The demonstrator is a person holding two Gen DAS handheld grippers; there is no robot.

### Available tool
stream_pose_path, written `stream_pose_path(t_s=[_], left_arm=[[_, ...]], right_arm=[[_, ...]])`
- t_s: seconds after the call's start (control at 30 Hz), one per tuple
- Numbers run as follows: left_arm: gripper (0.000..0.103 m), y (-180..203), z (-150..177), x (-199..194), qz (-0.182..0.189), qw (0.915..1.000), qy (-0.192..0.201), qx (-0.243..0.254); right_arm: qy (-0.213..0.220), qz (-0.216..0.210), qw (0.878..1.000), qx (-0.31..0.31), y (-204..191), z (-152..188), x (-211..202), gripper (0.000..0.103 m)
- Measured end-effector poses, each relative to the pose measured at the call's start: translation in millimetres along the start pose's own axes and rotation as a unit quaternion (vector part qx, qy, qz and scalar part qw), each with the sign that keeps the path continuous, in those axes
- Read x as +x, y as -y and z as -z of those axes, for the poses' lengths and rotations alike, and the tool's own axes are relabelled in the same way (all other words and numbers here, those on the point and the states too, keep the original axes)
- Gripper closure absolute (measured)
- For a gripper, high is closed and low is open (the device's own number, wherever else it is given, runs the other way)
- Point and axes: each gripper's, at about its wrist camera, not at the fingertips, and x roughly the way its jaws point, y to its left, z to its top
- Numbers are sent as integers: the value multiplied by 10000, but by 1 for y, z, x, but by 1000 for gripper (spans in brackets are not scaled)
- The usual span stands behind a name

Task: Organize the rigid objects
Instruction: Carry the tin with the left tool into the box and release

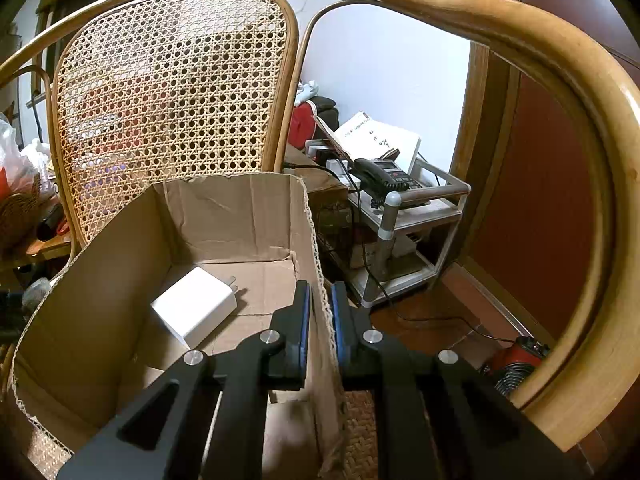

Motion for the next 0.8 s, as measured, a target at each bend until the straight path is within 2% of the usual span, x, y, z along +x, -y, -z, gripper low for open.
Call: stream_pose_path(t_s=[0.13,0.27,0.5,0.6,0.73,0.8], left_arm=[[42,17,-22,-23,263,9991,325,-1],[42,52,-44,-48,587,9959,671,166],[42,124,-64,-79,1268,9844,1004,696],[42,152,-64,-71,1452,9810,867,947],[42,179,-54,-40,1499,9796,475,1248],[41,190,-47,-29,1398,9806,291,1346]], right_arm=[[3,-10,10000,-5,1,-1,0,91],[2,-12,10000,-7,1,-1,0,91],[-16,-32,10000,-23,1,-2,1,91],[-20,-33,10000,-14,1,-2,1,91],[-26,-39,10000,-17,0,-2,1,91],[-32,-54,10000,-26,0,-1,1,91]])
